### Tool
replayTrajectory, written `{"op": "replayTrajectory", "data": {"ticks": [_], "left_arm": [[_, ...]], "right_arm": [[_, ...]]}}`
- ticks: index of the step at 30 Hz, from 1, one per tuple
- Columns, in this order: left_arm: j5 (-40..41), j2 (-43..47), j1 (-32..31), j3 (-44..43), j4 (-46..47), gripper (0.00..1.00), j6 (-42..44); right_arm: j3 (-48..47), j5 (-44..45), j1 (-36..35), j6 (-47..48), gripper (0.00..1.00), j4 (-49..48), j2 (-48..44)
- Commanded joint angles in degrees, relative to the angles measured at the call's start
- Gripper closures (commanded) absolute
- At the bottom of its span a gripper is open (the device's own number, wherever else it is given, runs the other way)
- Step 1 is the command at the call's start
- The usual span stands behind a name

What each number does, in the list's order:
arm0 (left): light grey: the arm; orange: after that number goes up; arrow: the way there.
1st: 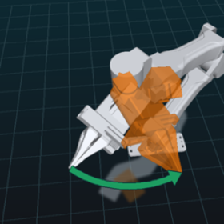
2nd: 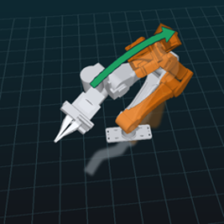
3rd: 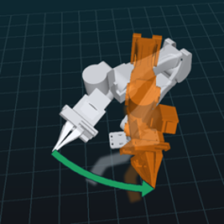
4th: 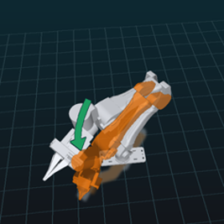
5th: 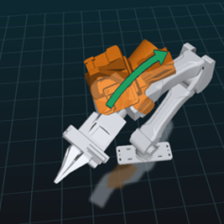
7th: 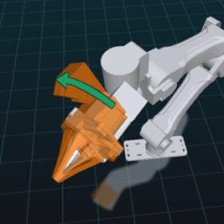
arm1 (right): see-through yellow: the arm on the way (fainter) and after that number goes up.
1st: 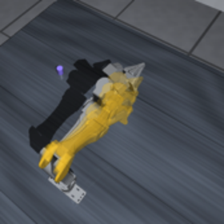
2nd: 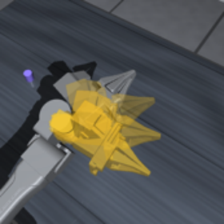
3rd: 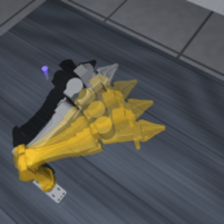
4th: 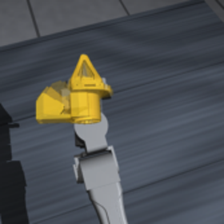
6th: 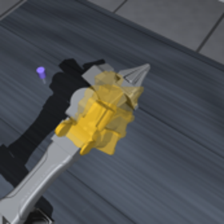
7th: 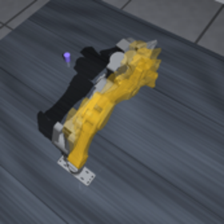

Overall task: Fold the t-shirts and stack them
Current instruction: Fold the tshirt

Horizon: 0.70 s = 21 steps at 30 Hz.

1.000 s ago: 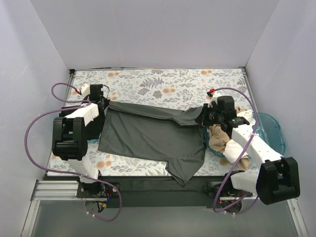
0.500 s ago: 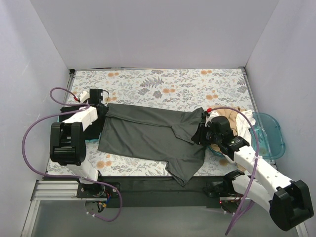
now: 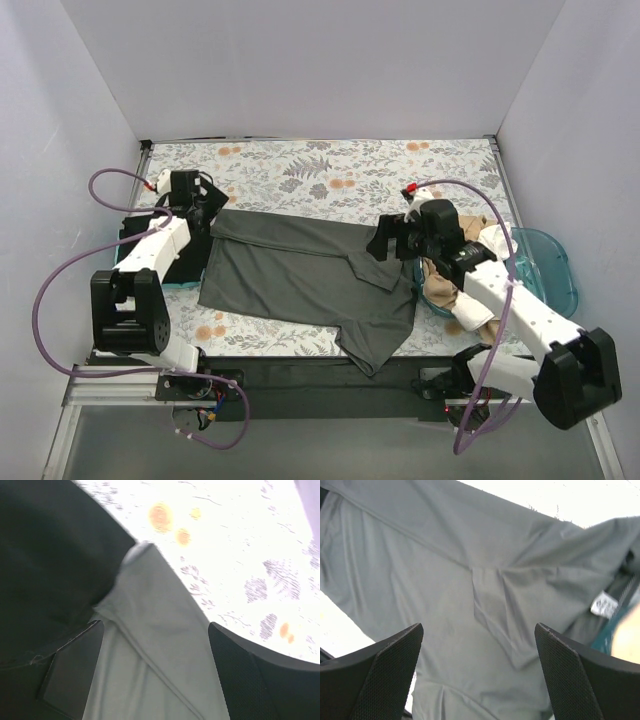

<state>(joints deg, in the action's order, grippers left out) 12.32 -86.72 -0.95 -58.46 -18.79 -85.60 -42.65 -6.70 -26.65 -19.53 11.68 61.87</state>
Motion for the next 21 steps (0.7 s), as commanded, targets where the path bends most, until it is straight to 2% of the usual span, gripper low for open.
{"op": "replayTrajectory", "data": {"ticks": [1,12,18,21], "left_arm": [[-7.1,-0.4,-0.1,-2.9,2.2,0.15,2.0],[-9.8,-20.0,-0.5,-9.7,4.2,0.14,4.1],[-7.0,-21.6,-0.5,-9.1,3.8,0.15,3.9],[-5.7,-21.5,-0.5,-8.6,3.1,0.15,3.5]], "right_arm": [[-6.2,-0.7,-0.2,2.3,0.02,-2.7,6.2],[-19.7,4.2,0.8,3.6,0.02,-1.5,31.3],[-20.1,8.5,5.6,1.2,0.02,0.0,37.8],[-19.8,7.4,7.6,0.6,0.02,0.0,39.8]]}}
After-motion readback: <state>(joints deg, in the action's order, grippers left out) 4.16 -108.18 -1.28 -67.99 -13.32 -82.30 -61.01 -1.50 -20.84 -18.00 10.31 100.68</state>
